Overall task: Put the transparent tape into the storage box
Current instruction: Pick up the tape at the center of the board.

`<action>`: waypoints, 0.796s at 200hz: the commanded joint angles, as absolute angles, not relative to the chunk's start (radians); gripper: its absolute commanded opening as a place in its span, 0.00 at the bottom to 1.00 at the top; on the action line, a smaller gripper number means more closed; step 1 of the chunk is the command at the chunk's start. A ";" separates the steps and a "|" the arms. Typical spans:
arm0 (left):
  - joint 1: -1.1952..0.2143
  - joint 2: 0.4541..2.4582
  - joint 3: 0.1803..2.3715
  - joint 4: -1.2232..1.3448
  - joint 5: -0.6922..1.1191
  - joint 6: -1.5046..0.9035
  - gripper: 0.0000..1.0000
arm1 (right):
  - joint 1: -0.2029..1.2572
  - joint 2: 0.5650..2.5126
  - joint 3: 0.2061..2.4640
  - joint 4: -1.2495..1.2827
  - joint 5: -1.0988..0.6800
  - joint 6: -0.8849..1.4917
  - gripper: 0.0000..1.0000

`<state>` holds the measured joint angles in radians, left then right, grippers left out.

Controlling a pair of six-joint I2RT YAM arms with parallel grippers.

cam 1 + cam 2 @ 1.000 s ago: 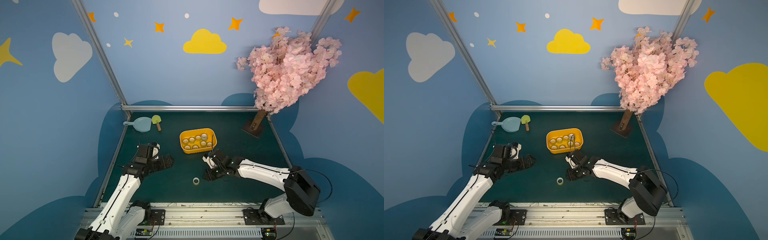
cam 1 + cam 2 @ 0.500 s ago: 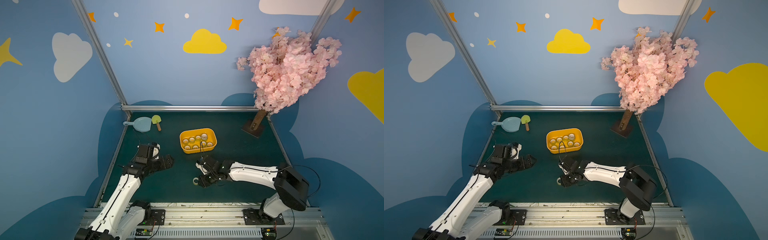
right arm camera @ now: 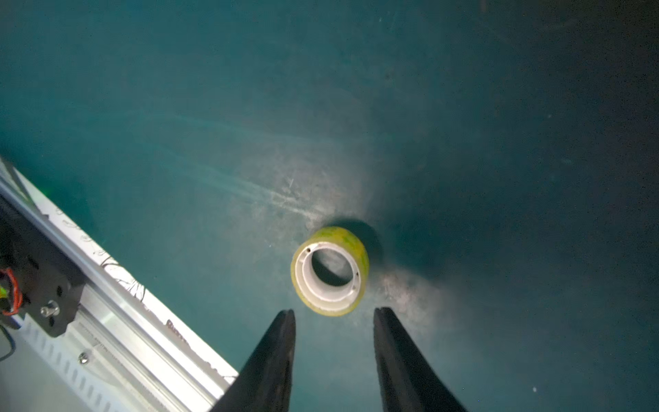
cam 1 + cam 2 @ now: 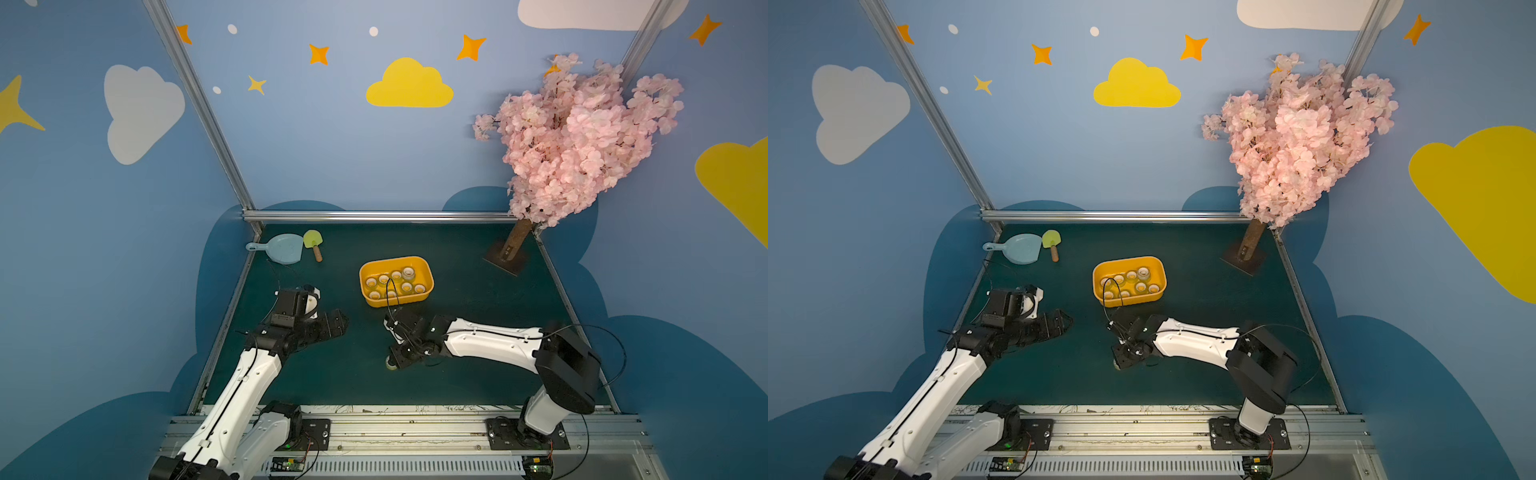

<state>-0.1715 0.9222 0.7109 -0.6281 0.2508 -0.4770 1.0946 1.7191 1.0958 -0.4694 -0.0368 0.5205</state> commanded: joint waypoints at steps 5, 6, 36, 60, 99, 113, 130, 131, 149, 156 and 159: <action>-0.173 0.910 0.733 -0.640 0.247 -0.472 1.00 | 1.094 1.796 1.130 -0.527 -0.012 0.526 0.42; -0.174 0.910 0.733 -0.640 0.247 -0.472 1.00 | 1.094 1.799 1.132 -0.527 -0.012 0.526 0.42; -0.174 0.911 0.733 -0.638 0.253 -0.472 1.00 | 1.095 1.864 1.151 -0.561 0.025 0.537 0.41; -0.174 0.913 0.733 -0.638 0.253 -0.472 1.00 | 1.094 1.868 1.141 -0.553 0.028 0.547 0.39; -0.176 0.909 0.734 -0.638 0.258 -0.472 1.00 | 1.096 1.863 1.137 -0.561 0.060 0.558 0.25; -0.175 0.907 0.733 -0.638 0.255 -0.472 1.00 | 1.095 1.846 1.132 -0.562 0.066 0.555 0.16; -0.175 0.902 0.733 -0.638 0.255 -0.472 1.00 | 1.091 1.811 1.132 -0.564 0.065 0.545 0.10; -0.176 0.902 0.733 -0.638 0.255 -0.471 1.00 | 1.091 1.808 1.133 -0.564 0.066 0.544 0.10; -0.175 0.899 0.731 -0.635 0.259 -0.474 1.00 | 1.088 1.756 1.154 -0.594 0.079 0.527 0.06; -0.176 0.899 0.732 -0.634 0.259 -0.474 1.00 | 1.083 1.732 1.163 -0.604 0.082 0.517 0.04; -0.175 0.899 0.732 -0.634 0.259 -0.474 1.00 | 1.082 1.721 1.167 -0.608 0.083 0.514 0.04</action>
